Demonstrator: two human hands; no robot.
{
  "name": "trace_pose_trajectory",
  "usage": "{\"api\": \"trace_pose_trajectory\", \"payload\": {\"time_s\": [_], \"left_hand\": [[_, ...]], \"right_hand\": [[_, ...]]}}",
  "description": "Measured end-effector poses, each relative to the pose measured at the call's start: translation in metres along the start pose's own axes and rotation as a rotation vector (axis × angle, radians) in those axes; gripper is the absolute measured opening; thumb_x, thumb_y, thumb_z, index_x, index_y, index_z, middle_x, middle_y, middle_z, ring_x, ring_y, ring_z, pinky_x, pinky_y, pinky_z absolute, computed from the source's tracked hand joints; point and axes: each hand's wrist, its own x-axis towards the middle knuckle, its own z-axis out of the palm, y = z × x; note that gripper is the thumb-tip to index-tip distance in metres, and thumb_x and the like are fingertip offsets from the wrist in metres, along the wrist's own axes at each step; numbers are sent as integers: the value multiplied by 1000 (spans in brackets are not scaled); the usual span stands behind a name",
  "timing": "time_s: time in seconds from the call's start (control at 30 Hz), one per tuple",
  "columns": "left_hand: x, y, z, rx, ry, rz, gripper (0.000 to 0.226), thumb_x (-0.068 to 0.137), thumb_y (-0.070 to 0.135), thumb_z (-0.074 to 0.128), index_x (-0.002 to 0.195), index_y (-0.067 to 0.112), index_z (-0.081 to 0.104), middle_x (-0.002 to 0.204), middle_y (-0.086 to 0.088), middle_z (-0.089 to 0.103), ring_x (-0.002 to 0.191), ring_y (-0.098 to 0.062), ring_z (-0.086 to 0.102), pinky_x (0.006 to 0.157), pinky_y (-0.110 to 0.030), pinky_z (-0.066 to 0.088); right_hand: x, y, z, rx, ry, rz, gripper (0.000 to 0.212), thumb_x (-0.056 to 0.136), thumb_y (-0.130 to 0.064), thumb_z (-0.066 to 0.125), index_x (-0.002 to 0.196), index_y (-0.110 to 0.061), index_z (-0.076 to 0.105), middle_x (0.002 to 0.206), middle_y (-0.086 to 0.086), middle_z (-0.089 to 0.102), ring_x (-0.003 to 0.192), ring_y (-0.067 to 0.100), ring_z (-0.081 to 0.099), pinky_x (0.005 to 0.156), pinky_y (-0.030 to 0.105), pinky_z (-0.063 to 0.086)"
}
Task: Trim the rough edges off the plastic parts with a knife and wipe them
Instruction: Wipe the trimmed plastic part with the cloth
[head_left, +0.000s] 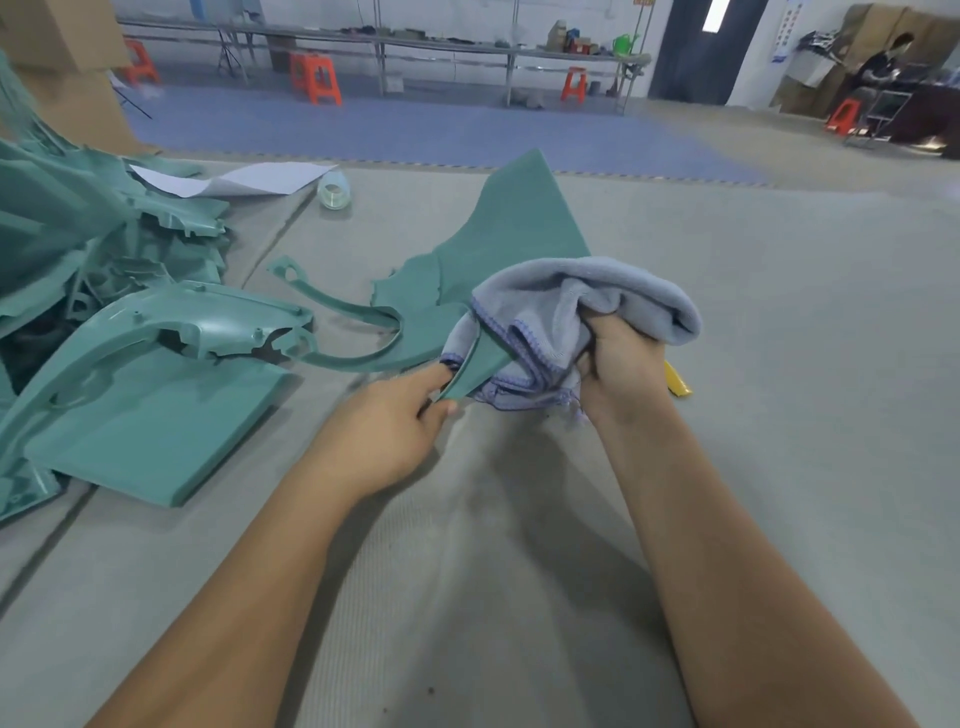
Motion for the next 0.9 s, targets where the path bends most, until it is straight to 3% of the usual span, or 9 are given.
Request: {"api": "trace_pose_trajectory", "payload": {"time_s": [0.13, 0.33, 0.47, 0.53, 0.6, 0.67, 0.73, 0.83, 0.9], "left_hand": [[2, -2, -3, -93, -41, -47, 8, 95, 29, 50, 100, 25, 55, 66, 0, 56, 63, -14, 50, 65, -32, 44], [3, -1, -7, -165, -64, -125, 9, 96, 28, 50, 100, 22, 55, 71, -10, 60, 62, -20, 48, 65, -34, 44], [4, 1, -6, -354, -122, -159, 9, 98, 23, 49, 97, 21, 58, 59, -1, 45, 53, -14, 36, 56, -30, 31], [5, 4, -7, -608, -161, -202, 11, 100, 17, 46, 99, 18, 57, 53, 5, 40, 47, -10, 33, 48, -24, 29], [7, 5, -12, -795, -181, -232, 14, 102, 13, 41, 107, 13, 54, 48, 7, 37, 42, -6, 28, 39, -17, 25], [8, 3, -14, -790, -168, -220, 17, 102, 13, 41, 113, 15, 54, 48, 8, 35, 43, -5, 27, 37, -15, 23], [8, 2, -12, -747, -137, -222, 17, 101, 15, 43, 112, 19, 56, 52, 7, 33, 48, -10, 27, 40, -20, 23], [9, 4, -8, -626, -61, -212, 11, 99, 20, 44, 99, 20, 55, 53, 7, 33, 54, -18, 28, 49, -27, 25], [8, 6, -6, -422, 54, -171, 10, 97, 26, 45, 93, 20, 51, 55, 5, 39, 54, -21, 35, 54, -33, 31]], "right_hand": [[5, 1, -2, 57, -27, 36, 13, 98, -9, 49, 91, -14, 59, 83, 0, 64, 85, 15, 61, 79, 32, 50], [4, -2, -1, 153, -107, 200, 32, 106, -14, 30, 82, -17, 53, 66, -5, 61, 61, 5, 61, 58, 18, 50], [0, -2, -2, 109, -3, 261, 28, 102, -4, 34, 87, -14, 56, 83, 0, 58, 67, 6, 59, 64, 15, 49], [6, 4, -6, -91, 27, 277, 14, 98, -6, 47, 103, -5, 61, 99, 7, 61, 84, 7, 56, 72, 4, 42], [6, 9, -4, -250, 34, 237, 24, 96, -6, 54, 118, 1, 57, 113, 9, 57, 97, 3, 48, 80, -2, 34], [10, 9, -8, -320, 10, 290, 30, 102, -6, 38, 130, 3, 46, 122, 9, 53, 93, 3, 56, 85, 6, 40], [4, 5, -2, -255, -11, 256, 25, 102, -7, 37, 121, -7, 54, 102, 1, 59, 67, 0, 62, 67, 15, 50], [10, 1, -10, -943, 15, -3, 24, 90, -14, 57, 66, -20, 54, 60, -5, 55, 61, 20, 54, 50, 27, 40], [11, 0, -14, -1430, 23, -36, 30, 85, -14, 57, 59, -18, 43, 56, 0, 48, 64, 28, 50, 49, 31, 29]]}}
